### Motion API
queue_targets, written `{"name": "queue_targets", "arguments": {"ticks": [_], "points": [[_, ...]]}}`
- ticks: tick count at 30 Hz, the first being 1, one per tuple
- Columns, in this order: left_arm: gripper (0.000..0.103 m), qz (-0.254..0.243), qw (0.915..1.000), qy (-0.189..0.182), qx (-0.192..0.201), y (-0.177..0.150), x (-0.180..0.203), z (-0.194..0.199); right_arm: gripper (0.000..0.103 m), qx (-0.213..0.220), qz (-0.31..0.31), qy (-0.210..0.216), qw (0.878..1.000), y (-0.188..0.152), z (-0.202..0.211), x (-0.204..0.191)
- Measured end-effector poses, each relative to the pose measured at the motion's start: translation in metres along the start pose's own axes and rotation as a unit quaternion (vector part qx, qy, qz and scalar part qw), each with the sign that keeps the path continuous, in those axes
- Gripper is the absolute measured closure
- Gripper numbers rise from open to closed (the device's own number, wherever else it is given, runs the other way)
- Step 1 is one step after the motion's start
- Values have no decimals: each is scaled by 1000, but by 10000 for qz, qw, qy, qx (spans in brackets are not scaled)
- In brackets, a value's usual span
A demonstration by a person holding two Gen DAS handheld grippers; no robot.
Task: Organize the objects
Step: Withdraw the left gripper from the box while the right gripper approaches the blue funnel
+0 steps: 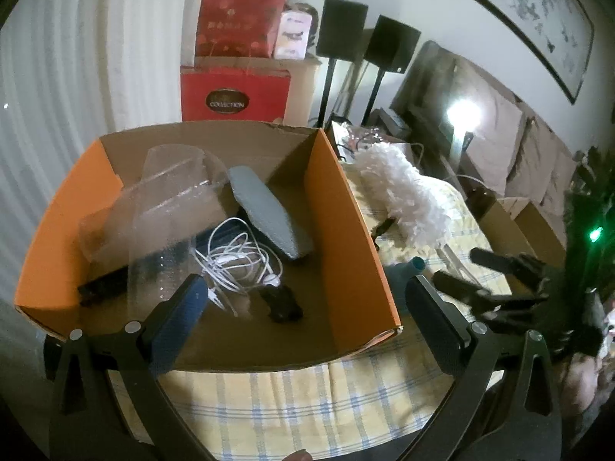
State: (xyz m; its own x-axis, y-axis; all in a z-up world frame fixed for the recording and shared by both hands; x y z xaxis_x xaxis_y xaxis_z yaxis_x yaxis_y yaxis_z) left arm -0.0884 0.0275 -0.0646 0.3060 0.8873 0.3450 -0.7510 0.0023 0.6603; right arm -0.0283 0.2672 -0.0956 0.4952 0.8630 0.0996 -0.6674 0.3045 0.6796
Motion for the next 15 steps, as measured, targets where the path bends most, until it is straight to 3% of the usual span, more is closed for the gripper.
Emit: {"name": "queue_targets", "arguments": {"ticks": [15], "points": [[1, 34, 10000, 24, -10, 6, -4, -2, 22, -199, 354, 267, 9988, -16, -49, -21]]}}
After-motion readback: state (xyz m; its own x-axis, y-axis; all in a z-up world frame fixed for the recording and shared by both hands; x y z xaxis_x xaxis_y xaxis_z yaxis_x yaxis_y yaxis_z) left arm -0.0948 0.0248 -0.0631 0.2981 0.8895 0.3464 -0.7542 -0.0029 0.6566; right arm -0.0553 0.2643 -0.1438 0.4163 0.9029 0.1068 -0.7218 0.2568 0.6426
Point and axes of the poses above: each gripper's, at about its wrist camera, not at the fingertips, and z roughly against the way its jaws point, x to its right, y to its top, the point moved 7 cm from there along -z, roughly the way its jaws point, and after that the axes turned 7 degrees about -y, right-handed, at the moved point
